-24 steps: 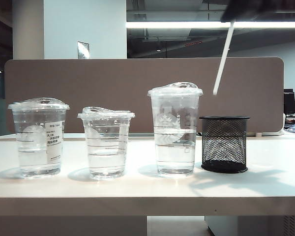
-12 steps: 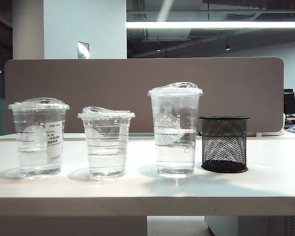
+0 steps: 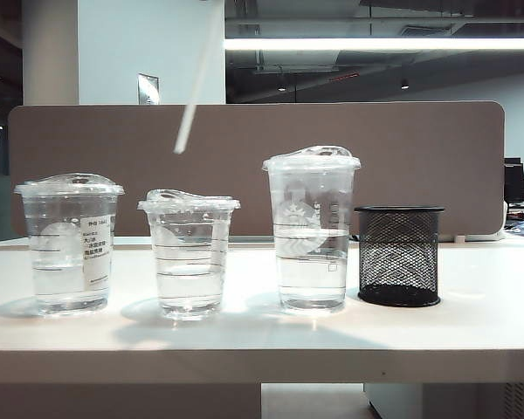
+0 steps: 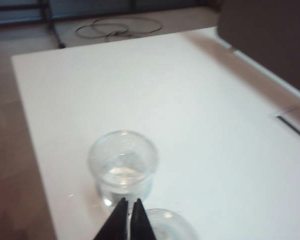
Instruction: Pick up the straw and insert it into the small coffee cup.
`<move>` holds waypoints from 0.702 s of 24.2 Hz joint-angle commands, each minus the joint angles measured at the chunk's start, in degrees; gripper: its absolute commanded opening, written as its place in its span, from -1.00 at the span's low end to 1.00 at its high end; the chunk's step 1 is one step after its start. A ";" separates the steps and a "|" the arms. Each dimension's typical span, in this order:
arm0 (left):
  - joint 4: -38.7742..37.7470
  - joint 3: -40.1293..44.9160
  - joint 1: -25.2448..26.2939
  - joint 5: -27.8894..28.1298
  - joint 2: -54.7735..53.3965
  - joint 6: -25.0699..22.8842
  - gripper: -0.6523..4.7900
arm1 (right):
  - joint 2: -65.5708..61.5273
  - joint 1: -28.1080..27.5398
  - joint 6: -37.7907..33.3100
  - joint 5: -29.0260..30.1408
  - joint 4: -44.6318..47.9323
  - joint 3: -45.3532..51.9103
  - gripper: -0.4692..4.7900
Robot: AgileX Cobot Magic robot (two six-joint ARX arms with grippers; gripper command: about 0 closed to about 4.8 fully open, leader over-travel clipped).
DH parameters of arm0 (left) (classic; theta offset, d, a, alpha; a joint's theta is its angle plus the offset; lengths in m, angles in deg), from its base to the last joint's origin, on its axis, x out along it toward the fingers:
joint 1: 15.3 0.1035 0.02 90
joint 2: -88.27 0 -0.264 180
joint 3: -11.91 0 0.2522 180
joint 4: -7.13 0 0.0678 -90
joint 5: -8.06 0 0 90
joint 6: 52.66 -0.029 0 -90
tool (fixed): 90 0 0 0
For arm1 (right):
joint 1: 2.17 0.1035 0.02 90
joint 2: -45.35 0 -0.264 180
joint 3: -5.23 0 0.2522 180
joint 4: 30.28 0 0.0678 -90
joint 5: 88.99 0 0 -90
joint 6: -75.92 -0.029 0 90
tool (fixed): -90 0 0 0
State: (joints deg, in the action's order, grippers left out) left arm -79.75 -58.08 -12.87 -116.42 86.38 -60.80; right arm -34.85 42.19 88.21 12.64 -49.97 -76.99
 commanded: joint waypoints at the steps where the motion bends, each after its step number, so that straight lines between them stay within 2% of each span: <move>1: 0.52 -0.07 0.00 -0.22 -0.07 -0.02 -0.68 | -0.74 0.70 -0.24 0.07 1.42 -0.28 -0.75; 17: 0.59 -0.07 0.00 -0.22 -0.07 -0.04 -0.68 | -2.51 0.66 -0.26 0.09 1.03 -0.11 -0.75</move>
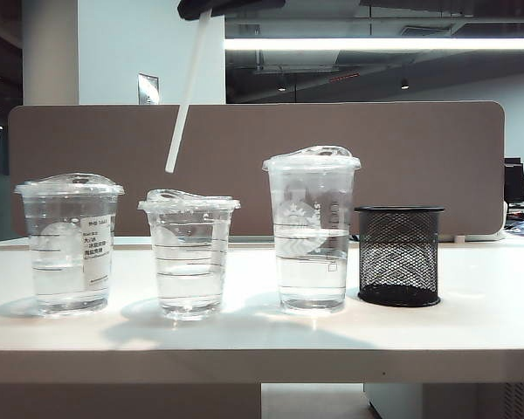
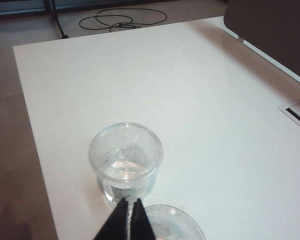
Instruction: Pick up the straw and insert it into the small coffee cup.
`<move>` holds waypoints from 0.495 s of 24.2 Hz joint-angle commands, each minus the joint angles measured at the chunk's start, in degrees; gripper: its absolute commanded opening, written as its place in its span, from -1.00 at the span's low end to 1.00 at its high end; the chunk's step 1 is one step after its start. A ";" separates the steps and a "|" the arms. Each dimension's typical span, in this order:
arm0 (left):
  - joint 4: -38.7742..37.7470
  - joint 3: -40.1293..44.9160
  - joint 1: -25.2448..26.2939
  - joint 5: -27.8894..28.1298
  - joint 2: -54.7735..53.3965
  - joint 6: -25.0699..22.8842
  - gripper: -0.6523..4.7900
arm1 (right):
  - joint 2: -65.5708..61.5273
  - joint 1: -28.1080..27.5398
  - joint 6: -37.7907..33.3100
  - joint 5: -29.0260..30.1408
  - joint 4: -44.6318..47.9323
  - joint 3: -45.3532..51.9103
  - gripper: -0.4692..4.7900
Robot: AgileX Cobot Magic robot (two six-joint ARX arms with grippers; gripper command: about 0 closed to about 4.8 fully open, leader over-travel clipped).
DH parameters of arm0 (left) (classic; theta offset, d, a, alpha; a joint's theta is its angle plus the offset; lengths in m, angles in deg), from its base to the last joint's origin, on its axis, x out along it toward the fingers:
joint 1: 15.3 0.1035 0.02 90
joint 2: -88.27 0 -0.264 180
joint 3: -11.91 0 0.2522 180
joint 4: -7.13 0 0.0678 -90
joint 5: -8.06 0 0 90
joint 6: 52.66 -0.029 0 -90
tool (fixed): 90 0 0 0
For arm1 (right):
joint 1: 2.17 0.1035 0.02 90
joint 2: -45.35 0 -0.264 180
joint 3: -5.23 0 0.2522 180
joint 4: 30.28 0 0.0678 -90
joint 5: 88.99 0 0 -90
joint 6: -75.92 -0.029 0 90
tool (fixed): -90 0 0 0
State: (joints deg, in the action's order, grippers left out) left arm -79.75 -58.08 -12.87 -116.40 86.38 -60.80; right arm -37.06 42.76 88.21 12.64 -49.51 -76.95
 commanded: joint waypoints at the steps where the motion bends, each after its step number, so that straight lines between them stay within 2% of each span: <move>1: 0.59 -0.07 0.00 -0.26 -0.07 -0.02 -0.68 | -0.33 0.09 -0.26 0.09 0.55 -0.15 -0.75; 12: 0.57 -0.07 0.00 -0.26 -0.07 -0.02 -0.68 | -2.36 0.09 -0.26 0.09 -2.45 -0.02 -0.75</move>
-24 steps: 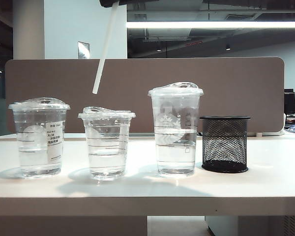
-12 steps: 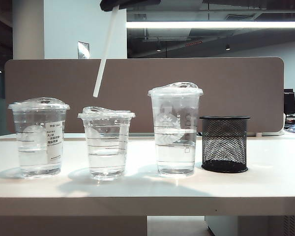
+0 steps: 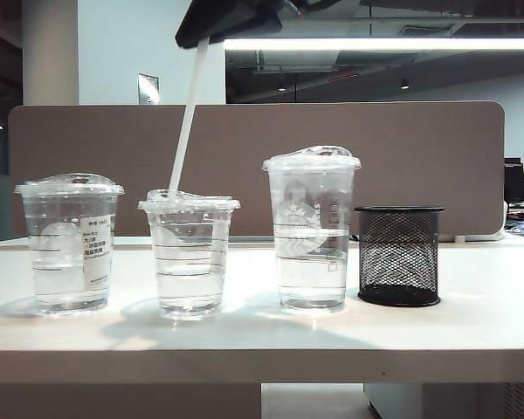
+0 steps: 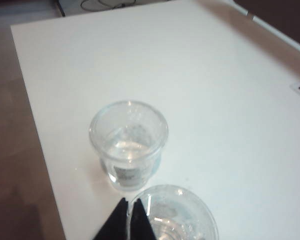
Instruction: Pick up the straw and insert it into the small coffee cup.
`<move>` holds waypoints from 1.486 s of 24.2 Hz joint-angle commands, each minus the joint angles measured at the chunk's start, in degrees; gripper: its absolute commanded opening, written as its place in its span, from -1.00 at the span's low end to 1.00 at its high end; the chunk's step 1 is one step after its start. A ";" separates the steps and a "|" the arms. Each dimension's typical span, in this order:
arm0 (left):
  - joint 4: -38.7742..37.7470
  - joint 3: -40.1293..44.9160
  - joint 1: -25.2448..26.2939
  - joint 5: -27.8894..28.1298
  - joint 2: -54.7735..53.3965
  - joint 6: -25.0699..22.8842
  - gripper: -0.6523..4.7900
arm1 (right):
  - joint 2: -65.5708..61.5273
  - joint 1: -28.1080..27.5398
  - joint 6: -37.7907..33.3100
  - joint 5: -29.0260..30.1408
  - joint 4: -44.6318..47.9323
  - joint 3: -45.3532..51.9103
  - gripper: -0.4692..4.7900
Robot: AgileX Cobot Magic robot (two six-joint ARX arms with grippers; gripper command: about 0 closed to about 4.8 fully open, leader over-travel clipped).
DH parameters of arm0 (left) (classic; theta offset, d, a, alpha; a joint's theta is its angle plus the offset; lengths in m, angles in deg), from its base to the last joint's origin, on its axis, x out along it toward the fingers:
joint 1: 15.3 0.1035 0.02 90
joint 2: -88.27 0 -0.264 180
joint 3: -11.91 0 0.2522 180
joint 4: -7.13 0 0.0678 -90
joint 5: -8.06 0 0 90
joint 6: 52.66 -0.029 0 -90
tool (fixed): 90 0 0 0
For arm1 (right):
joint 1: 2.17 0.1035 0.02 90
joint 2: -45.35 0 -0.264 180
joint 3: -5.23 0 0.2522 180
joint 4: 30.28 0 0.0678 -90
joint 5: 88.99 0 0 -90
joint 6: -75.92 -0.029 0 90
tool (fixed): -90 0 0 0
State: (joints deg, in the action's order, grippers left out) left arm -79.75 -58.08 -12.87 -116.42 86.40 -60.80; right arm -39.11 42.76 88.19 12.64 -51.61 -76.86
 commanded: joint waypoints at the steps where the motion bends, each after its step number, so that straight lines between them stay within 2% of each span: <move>1: 0.59 -0.07 0.00 -0.22 -0.09 -0.04 -0.68 | -0.44 0.09 -0.26 0.13 -0.35 -0.11 -0.75; 5: 0.57 -0.07 0.00 -0.24 -0.09 -0.02 -0.68 | -1.57 0.11 -0.24 0.39 0.39 -0.11 -0.75; 7: 0.59 -0.07 0.00 -0.24 -0.09 -0.02 -0.68 | -2.43 0.11 -0.24 0.83 1.33 -0.11 -0.63; 8: 0.57 -0.07 0.00 -0.24 -0.09 -0.02 -0.68 | -2.89 0.11 -0.24 1.01 1.92 -0.11 -0.46; 13: 0.57 -0.07 0.00 -0.24 -0.09 -0.02 -0.68 | -3.85 0.13 -0.26 0.83 4.46 -0.13 0.82; 17: 0.57 -0.07 0.00 -0.24 -0.09 -0.02 -0.68 | -2.64 0.13 -0.26 -0.37 4.81 -0.50 0.85; 19: 0.59 -0.07 0.00 -0.24 -0.09 -0.02 -0.68 | -0.87 0.15 -0.24 -0.39 4.74 -0.72 0.82; 20: 0.59 -0.07 0.00 -0.24 -0.09 -0.02 -0.68 | 0.63 0.22 -0.26 -0.35 4.74 -0.83 0.65; 21: 0.72 -0.07 0.00 -0.22 -0.09 -0.04 -0.68 | 3.72 0.92 -0.24 -0.37 4.70 -0.81 -0.03; 22: 0.98 -0.07 0.00 0.00 -0.09 -0.04 -0.68 | 6.05 1.09 -0.24 -0.26 4.66 -0.81 -0.50; 23: 1.79 -0.07 0.00 -0.07 -0.09 -0.02 -0.68 | 9.99 1.27 -0.22 -0.83 4.87 -0.74 -0.72; 26: 3.82 -0.07 0.00 0.00 -0.09 -0.07 -0.68 | 16.50 1.44 -0.22 -3.43 4.85 -0.55 -0.75; 28: 5.77 -0.07 0.00 0.77 -0.09 -0.22 -0.68 | 21.05 1.49 -0.22 -6.05 5.07 0.15 -0.85; 29: 7.13 -0.07 0.02 1.81 -0.09 -0.28 -0.69 | 25.64 1.42 -0.22 -8.41 5.77 1.60 -0.85; 34: 12.33 0.92 0.00 9.46 -0.04 -0.33 -0.70 | 36.46 1.36 -0.17 -9.88 10.08 7.89 -0.85; 36: 16.68 2.91 0.02 10.23 -0.04 -0.17 -0.70 | 41.48 1.36 -0.20 -12.98 12.57 11.96 -0.85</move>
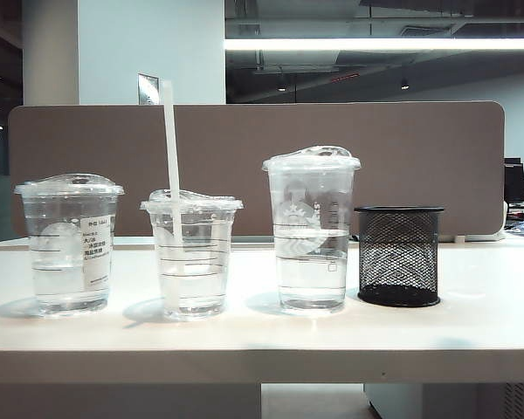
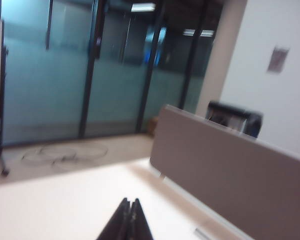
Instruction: Pick up the straw and insert it into the small coffee cup.
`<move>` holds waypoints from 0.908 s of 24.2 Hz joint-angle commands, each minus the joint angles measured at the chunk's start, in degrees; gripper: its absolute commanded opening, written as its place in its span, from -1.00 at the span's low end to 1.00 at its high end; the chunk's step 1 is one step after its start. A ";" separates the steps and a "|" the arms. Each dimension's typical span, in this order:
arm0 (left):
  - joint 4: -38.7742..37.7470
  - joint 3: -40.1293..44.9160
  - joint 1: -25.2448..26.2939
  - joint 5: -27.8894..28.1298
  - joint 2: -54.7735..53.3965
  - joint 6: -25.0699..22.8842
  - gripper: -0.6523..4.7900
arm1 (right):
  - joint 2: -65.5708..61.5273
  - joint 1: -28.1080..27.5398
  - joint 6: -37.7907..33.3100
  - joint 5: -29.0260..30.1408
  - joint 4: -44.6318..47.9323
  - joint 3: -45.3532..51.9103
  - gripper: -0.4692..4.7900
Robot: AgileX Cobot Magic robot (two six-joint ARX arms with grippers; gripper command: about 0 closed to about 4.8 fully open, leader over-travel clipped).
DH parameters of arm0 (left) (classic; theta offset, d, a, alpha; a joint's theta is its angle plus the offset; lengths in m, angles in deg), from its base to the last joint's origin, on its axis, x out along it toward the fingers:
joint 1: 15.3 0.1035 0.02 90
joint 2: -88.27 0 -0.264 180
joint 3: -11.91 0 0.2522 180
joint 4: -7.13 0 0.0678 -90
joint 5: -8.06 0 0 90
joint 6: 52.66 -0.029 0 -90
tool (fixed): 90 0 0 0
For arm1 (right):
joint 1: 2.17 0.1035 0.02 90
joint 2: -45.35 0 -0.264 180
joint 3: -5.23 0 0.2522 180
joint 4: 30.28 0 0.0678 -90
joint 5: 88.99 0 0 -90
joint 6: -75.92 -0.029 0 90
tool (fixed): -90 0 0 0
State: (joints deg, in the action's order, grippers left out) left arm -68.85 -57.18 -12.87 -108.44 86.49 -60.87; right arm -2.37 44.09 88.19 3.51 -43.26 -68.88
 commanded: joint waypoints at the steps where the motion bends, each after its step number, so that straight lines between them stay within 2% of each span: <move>1: 9.84 4.42 0.00 2.25 -0.13 0.07 -0.70 | 8.96 0.02 -0.20 -7.02 5.20 7.45 -0.85; 3: 16.57 9.70 0.00 2.25 -0.13 0.26 -0.70 | 15.52 0.02 -0.20 -12.92 5.68 13.44 -0.85; 7: 26.16 18.53 0.00 2.14 -0.13 3.61 -0.70 | 25.18 0.04 -0.22 -18.78 5.49 21.24 -0.85; 9: 31.74 23.74 0.02 3.87 -0.13 5.70 -0.70 | 30.14 0.11 -0.24 -21.31 5.01 25.16 -0.85; 11: 43.63 33.66 0.00 6.40 -0.15 10.95 -0.70 | 39.17 0.15 -0.24 -26.18 1.62 31.41 -0.85; 13: 50.05 40.35 0.00 7.45 -0.15 11.69 -0.70 | 45.42 0.13 -0.26 -26.91 -1.95 35.10 -0.85; 17: 55.69 49.77 0.00 8.70 0.07 11.67 -0.70 | 46.66 0.28 -0.57 -26.97 -10.73 38.14 -0.85; 22: 55.30 52.33 -0.07 8.52 0.00 11.65 -0.69 | 46.84 0.11 -3.48 -27.08 -11.65 44.85 -0.85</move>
State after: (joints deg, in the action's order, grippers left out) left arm -14.64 -4.73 -12.89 -99.88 86.49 -49.17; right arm 44.58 44.23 85.37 -23.24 -55.59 -25.26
